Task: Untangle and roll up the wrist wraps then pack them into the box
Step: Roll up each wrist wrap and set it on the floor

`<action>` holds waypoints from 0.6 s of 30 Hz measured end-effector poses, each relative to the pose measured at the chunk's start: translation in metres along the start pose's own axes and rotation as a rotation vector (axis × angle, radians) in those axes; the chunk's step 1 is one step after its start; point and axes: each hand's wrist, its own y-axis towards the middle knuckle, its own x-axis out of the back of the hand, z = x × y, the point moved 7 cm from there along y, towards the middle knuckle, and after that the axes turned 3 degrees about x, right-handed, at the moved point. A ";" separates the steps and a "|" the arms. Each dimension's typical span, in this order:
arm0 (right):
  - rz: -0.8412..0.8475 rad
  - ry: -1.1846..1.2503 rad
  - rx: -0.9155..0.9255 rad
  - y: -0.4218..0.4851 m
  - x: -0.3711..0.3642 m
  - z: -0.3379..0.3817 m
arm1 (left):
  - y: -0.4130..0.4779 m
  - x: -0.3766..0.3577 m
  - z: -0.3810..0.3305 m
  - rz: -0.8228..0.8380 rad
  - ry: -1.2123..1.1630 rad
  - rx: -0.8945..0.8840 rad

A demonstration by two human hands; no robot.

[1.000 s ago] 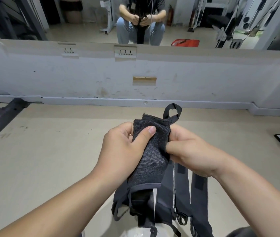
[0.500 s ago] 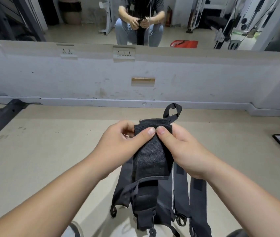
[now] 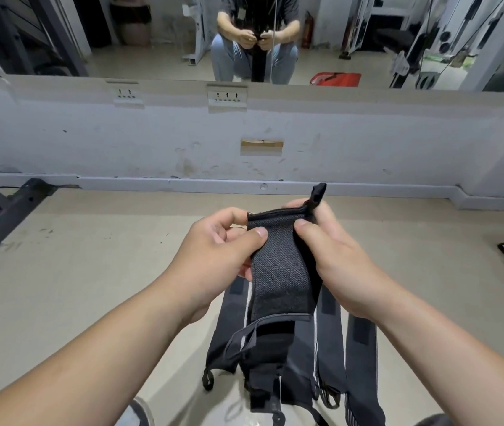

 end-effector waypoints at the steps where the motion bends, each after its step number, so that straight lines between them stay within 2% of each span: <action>1: -0.018 -0.013 0.008 0.000 0.001 0.001 | -0.001 -0.001 0.001 -0.002 -0.016 0.001; 5: -0.092 -0.001 0.048 -0.004 0.000 0.007 | -0.001 -0.008 0.006 -0.002 -0.086 0.039; 11: -0.130 0.087 0.138 -0.007 -0.002 0.016 | 0.001 -0.006 0.008 -0.126 -0.190 0.061; 16: 0.085 0.228 0.067 -0.006 -0.008 0.021 | 0.000 -0.007 0.003 -0.106 -0.359 0.081; 18: 0.118 0.242 0.039 -0.007 -0.008 0.018 | -0.001 -0.008 0.005 -0.093 -0.407 0.100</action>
